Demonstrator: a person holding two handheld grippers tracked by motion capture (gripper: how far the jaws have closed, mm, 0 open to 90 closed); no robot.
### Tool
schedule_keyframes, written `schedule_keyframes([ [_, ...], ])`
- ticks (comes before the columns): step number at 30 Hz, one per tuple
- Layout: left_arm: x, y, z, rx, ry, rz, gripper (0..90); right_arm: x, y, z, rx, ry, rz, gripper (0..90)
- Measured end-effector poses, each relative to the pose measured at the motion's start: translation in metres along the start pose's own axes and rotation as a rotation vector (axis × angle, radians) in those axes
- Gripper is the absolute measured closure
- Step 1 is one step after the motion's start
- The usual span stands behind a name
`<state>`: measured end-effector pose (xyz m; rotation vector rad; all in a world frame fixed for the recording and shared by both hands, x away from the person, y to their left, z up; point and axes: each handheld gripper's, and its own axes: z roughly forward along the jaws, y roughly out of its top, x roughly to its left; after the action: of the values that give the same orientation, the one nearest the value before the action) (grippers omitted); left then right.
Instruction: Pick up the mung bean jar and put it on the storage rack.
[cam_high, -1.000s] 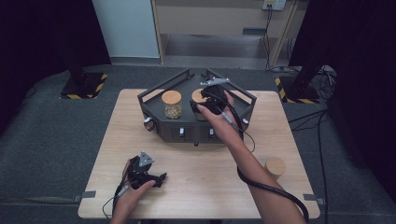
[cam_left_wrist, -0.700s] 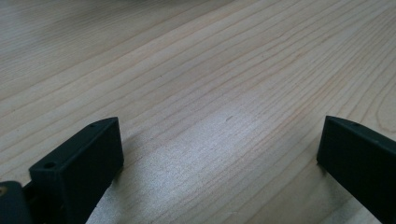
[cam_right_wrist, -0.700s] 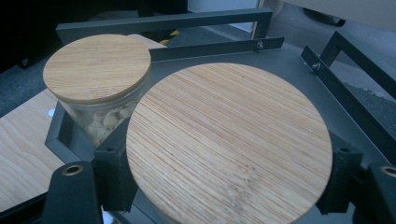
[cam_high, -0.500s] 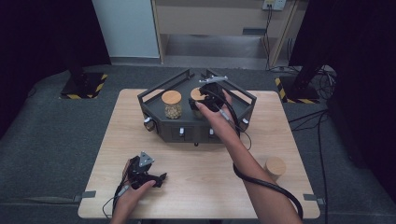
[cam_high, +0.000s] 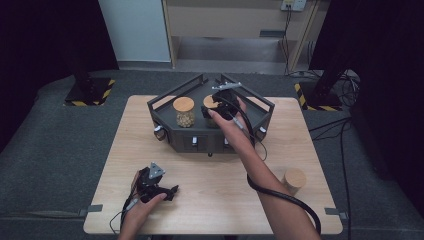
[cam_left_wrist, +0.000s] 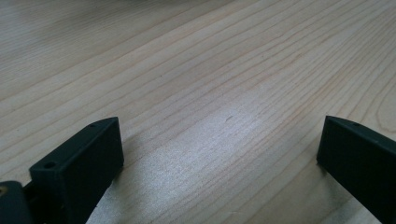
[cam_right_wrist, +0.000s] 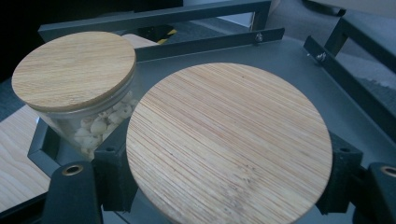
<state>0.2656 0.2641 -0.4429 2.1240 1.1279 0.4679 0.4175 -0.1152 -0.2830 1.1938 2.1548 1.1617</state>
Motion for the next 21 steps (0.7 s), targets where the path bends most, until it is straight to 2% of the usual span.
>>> schedule_keyframes([
  [21, 0.000, 0.000, 0.000, 0.001, 0.000, 0.001, 0.0, 0.004, -0.007, 0.010, 0.010, -0.009, 0.003, 25.3],
])
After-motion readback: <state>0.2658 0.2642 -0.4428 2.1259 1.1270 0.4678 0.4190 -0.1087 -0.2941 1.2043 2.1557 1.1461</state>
